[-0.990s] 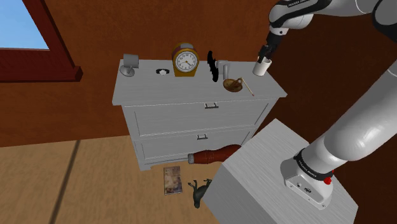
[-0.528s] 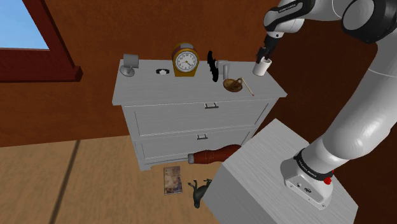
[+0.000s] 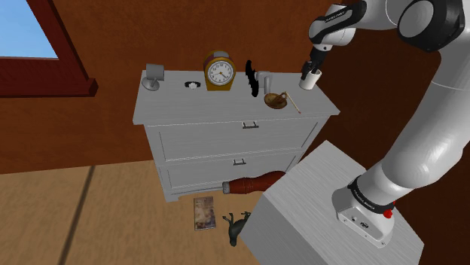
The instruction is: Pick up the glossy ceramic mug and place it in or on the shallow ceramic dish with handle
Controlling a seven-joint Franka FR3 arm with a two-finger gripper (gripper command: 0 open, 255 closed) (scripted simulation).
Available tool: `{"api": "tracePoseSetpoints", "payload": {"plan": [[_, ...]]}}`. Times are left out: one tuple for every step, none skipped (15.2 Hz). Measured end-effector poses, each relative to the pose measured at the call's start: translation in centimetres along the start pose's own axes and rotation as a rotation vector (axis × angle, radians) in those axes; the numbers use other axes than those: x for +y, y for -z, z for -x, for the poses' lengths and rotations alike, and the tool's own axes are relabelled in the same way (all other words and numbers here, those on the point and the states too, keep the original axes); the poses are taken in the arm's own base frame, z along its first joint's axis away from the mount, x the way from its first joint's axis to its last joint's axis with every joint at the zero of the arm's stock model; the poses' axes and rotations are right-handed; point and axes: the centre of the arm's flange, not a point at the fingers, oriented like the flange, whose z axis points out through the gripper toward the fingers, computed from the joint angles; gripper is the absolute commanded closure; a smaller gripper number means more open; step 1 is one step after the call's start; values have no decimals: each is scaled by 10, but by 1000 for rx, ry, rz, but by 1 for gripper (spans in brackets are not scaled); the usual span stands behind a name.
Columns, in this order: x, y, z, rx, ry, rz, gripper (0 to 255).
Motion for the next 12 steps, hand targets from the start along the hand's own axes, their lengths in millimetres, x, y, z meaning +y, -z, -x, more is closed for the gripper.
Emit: {"api": "tracePoseSetpoints", "payload": {"plan": [[0,0,0,0,0,0,0],[0,0,0,0,0,0,0],[0,0,0,0,0,0,0],[0,0,0,0,0,0,255],[0,0,0,0,0,0,255],[0,0,0,0,0,0,255],[0,0,0,0,0,0,255],[0,0,0,0,0,0,255],[0,0,0,0,0,0,255],[0,0,0,0,0,0,255],[0,0,0,0,0,0,255],[0,0,0,0,0,0,255]]}}
